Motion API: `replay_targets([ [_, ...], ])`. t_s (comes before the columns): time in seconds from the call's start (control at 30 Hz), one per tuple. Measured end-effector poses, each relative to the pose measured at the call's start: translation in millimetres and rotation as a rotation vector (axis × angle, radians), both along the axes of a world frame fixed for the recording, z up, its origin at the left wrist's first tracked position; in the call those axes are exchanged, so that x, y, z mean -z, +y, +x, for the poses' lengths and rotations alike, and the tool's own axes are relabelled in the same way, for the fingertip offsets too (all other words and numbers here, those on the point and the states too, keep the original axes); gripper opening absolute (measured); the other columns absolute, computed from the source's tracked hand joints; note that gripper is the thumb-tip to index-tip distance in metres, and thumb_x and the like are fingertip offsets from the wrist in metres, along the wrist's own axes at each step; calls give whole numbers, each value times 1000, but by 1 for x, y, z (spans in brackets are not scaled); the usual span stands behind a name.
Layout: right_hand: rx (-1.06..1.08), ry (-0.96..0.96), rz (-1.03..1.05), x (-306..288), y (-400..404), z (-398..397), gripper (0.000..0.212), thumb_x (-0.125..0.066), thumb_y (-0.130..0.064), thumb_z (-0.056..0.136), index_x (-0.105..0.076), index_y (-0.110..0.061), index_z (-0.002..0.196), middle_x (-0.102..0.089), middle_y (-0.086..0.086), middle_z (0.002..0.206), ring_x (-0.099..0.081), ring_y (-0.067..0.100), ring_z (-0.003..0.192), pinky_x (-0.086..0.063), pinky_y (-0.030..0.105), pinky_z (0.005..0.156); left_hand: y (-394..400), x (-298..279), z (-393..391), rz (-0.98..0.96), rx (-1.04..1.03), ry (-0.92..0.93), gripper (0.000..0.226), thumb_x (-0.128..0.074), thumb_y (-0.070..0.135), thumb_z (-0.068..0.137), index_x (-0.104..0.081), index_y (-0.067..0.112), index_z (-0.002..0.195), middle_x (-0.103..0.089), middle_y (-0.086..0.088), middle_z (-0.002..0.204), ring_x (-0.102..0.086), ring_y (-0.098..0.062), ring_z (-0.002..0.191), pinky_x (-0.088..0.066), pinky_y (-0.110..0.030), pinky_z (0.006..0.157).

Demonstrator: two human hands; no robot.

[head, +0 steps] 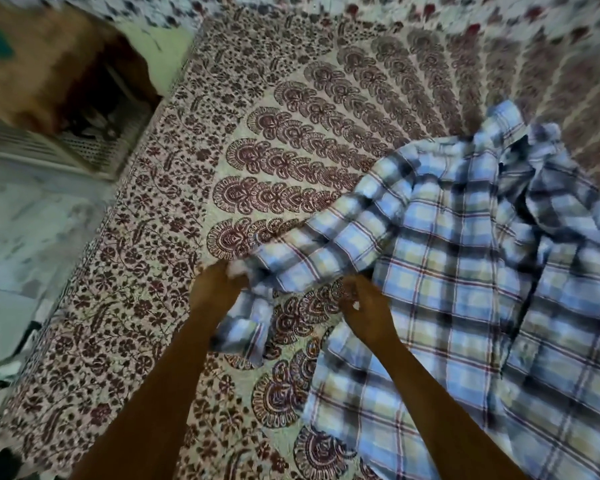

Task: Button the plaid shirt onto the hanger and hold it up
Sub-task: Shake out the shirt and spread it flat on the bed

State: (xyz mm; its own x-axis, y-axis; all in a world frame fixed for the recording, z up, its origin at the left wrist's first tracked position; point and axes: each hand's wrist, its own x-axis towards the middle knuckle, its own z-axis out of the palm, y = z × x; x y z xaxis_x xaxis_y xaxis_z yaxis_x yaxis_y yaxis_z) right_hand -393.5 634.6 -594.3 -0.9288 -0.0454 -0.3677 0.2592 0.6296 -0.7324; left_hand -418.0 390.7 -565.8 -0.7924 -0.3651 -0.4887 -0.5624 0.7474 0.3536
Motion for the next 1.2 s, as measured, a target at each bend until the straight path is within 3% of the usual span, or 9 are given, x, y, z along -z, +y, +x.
replay_targets([
  [0.17, -18, -106, 28, 9, -6, -15, 31, -55, -15, 89, -52, -9, 119, -60, 8, 113, -56, 24, 105, -41, 27, 83, -24, 17, 14, 392, 50, -262, 70, -79, 54, 43, -69, 11, 97, -72, -8, 93, -66, -23, 86, -52, -28, 76],
  [0.27, 126, -257, -50, 16, -8, -33, 31, -53, -24, 91, -52, -11, 119, -54, 1, 101, -51, 15, 90, -37, 25, 73, -31, 5, 6, 618, 33, -342, 37, -80, 31, 67, -68, 10, 95, -72, -4, 87, -66, -24, 86, -51, -26, 73],
  [0.43, 646, -502, -535, 27, -24, -65, 39, -54, -43, 89, -54, -18, 59, -49, -3, 46, -43, 8, 38, -32, 17, 45, -55, -14, -9, 995, -74, -316, 73, -88, 49, 37, -69, 13, 97, -74, -8, 93, -70, -27, 86, -55, -37, 75],
  [0.57, 920, -259, -739, 26, -45, -81, 33, -69, -11, 79, -42, -16, 98, -56, 7, 82, -54, 11, 57, -44, 27, 57, -73, -24, -14, 841, -122, -286, 43, -76, 40, 63, -67, 11, 95, -71, -14, 93, -66, -32, 86, -54, -38, 72],
  [0.7, 924, 106, -735, 18, -70, -101, 45, -65, 11, 75, -38, -23, 88, -51, 11, 99, -54, 22, 83, -48, 27, 74, -92, -16, -16, 618, -350, -64, 11, -63, 18, 84, -66, 9, 89, -67, -14, 82, -65, -25, 65, -53, -29, 54],
  [0.83, 464, -260, -382, 39, -88, -82, 19, -65, -25, 81, -54, -12, 89, -56, 8, 85, -54, 20, 73, -46, 31, 66, -110, 15, -11, 103, -328, 48, 34, -70, 26, 80, -62, 10, 109, -67, -15, 89, -62, -24, 76, -47, -28, 68],
  [0.97, 384, -361, -262, 65, -83, -56, 28, -60, -19, 83, -57, 0, 104, -63, 15, 93, -55, 14, 68, -47, 22, 61, -112, 41, 13, -173, -303, -47, 66, -73, 36, 74, -43, 15, 130, -51, -22, 126, -51, -40, 114, -41, -50, 95],
  [1.1, 706, -298, -475, 65, -79, -51, 21, -56, -10, 89, -48, -2, 107, -69, 3, 78, -60, -2, 50, -45, 9, 42, -100, 64, 36, 100, -640, 9, 75, -75, 32, 74, -32, 8, 130, -42, -27, 131, -49, -47, 113, -47, -53, 92],
  [1.2, 781, -399, -691, 54, -88, -55, 6, -56, -14, 91, -51, -11, 93, -65, -3, 60, -58, 8, 49, -44, 20, 41, -82, 69, 42, 336, -855, 117, 67, -74, 16, 75, -33, 3, 127, -49, -22, 131, -52, -39, 116, -46, -47, 96],
])
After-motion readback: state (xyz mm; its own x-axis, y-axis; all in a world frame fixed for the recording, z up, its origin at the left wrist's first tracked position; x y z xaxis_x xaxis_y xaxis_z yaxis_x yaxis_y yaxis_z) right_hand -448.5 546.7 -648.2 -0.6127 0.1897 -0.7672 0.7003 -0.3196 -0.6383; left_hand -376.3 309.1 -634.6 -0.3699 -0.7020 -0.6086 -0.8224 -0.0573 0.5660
